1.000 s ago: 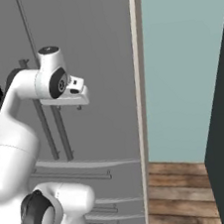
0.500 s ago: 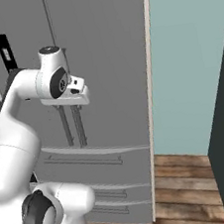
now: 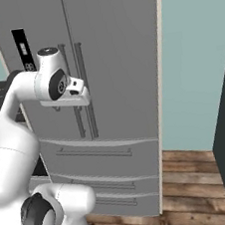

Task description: Retrieve the sausage and cheese from the fridge and place them on the cutting board on the counter.

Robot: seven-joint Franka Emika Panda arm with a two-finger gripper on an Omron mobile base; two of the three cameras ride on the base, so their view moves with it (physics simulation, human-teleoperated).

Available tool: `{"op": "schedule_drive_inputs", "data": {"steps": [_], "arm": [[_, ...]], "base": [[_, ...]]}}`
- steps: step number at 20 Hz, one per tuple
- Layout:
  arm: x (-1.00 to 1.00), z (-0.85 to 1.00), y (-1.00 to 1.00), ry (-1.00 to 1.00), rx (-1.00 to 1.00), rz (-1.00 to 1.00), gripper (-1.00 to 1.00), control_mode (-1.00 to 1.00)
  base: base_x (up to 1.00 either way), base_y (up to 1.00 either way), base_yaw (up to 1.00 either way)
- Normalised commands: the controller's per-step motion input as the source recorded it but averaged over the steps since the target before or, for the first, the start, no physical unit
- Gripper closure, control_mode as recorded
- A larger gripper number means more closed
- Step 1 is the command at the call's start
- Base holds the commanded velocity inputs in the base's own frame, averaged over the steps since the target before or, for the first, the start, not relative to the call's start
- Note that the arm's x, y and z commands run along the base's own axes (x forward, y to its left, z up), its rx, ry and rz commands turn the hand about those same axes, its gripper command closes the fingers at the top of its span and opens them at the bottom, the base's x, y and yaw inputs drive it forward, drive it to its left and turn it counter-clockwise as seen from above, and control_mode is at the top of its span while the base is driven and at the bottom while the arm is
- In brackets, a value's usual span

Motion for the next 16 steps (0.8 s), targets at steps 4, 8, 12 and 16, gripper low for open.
{"op": "schedule_drive_inputs", "data": {"steps": [4,8,12,16], "arm": [[0.0,0.0,0.0,0.0,0.0,0.0,-1.0,1.0],[0.0,0.0,0.0,0.0,0.0,0.0,-1.0,1.0],[-0.03,0.0,-0.06,-0.15,0.08,0.0,-1.0,-1.0],[0.0,0.0,-0.07,-0.49,0.26,0.0,-1.0,-1.0]], "base": [[0.0,0.0,0.0],[-0.01,0.0,0.0],[-0.06,0.0,0.0],[0.0,0.0,0.0]]}}
